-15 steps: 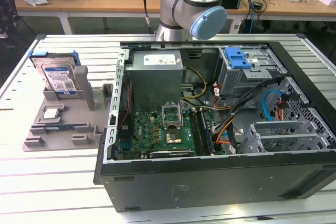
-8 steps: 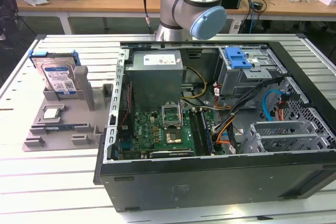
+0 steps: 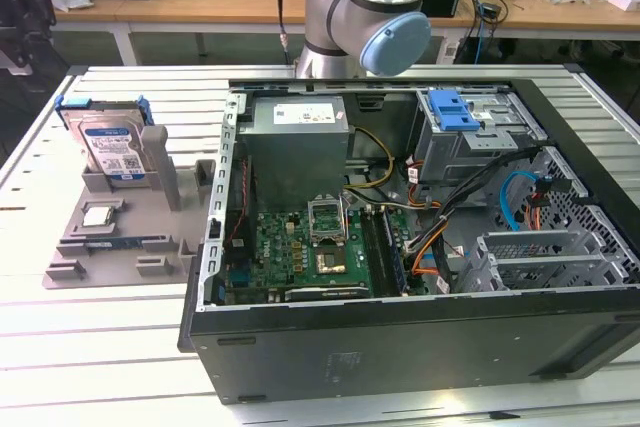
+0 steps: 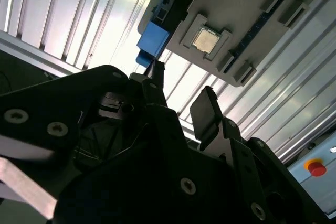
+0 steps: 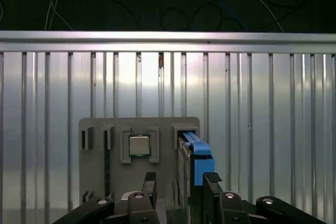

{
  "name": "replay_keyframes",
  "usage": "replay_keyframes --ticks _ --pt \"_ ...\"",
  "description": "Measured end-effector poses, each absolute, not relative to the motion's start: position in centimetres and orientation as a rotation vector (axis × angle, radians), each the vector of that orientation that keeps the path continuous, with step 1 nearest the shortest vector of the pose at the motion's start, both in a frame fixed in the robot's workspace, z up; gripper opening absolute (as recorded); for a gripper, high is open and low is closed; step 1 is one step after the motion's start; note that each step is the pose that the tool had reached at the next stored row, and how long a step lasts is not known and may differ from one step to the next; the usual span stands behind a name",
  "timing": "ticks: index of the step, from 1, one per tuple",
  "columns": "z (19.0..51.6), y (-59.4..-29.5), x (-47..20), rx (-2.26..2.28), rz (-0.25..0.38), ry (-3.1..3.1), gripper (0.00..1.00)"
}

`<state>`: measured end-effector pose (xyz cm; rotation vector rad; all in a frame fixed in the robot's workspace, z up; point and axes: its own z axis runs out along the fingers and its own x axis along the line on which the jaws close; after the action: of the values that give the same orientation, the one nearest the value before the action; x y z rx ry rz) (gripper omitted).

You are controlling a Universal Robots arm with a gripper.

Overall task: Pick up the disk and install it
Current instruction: 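Pick up the disk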

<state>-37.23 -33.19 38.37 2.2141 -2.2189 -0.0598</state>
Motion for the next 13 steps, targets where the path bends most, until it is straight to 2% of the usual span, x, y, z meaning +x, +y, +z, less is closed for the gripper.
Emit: replay_keyframes --ticks 13 --pt "37.6 -32.83 -36.7 2.213 -0.059 -2.218 0.48"
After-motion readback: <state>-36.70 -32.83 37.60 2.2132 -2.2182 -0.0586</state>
